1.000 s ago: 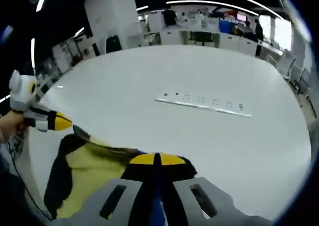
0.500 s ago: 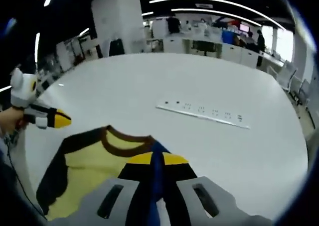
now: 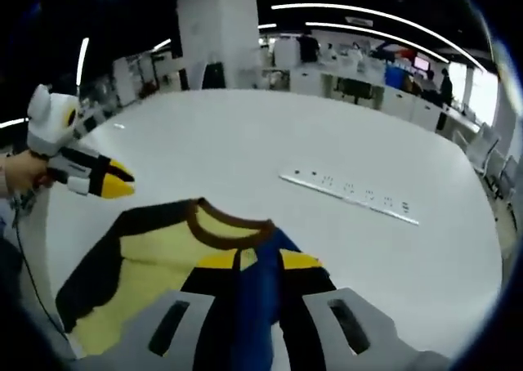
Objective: Fold the garment on the visible template until the final outline fits inside the template.
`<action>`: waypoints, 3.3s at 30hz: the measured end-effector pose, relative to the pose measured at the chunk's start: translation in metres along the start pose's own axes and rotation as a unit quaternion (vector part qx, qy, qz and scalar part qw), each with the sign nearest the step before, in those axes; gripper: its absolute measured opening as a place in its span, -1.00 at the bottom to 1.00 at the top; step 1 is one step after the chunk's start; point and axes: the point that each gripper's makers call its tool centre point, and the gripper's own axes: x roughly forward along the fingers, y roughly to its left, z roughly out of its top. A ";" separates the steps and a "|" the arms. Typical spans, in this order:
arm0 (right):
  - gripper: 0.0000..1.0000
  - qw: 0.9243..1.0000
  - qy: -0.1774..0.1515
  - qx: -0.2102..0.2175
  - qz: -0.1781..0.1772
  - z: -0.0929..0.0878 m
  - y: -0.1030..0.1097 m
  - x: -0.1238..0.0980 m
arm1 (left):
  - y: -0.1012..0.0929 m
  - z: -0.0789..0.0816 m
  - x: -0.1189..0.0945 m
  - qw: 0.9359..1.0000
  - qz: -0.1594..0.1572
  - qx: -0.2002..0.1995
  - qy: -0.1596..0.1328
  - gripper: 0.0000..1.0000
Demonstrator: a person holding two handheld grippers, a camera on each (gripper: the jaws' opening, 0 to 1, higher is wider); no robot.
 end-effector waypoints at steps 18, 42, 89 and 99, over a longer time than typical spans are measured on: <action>-0.51 0.996 -0.038 -0.067 0.036 0.006 0.021 -0.034 | -0.012 0.012 -0.031 0.994 -0.019 0.098 -0.044 -0.44; -0.25 0.989 -0.065 -0.119 0.059 -0.015 0.037 -0.091 | -0.051 0.015 -0.071 0.982 -0.065 0.147 -0.098 -0.24; 0.75 0.968 -0.082 -0.200 0.126 -0.051 0.122 -0.198 | -0.102 -0.029 -0.166 0.963 -0.111 0.219 -0.113 0.70; 0.84 0.969 -0.093 -0.193 0.124 -0.053 0.126 -0.217 | -0.109 -0.041 -0.183 0.961 -0.119 0.223 -0.114 0.94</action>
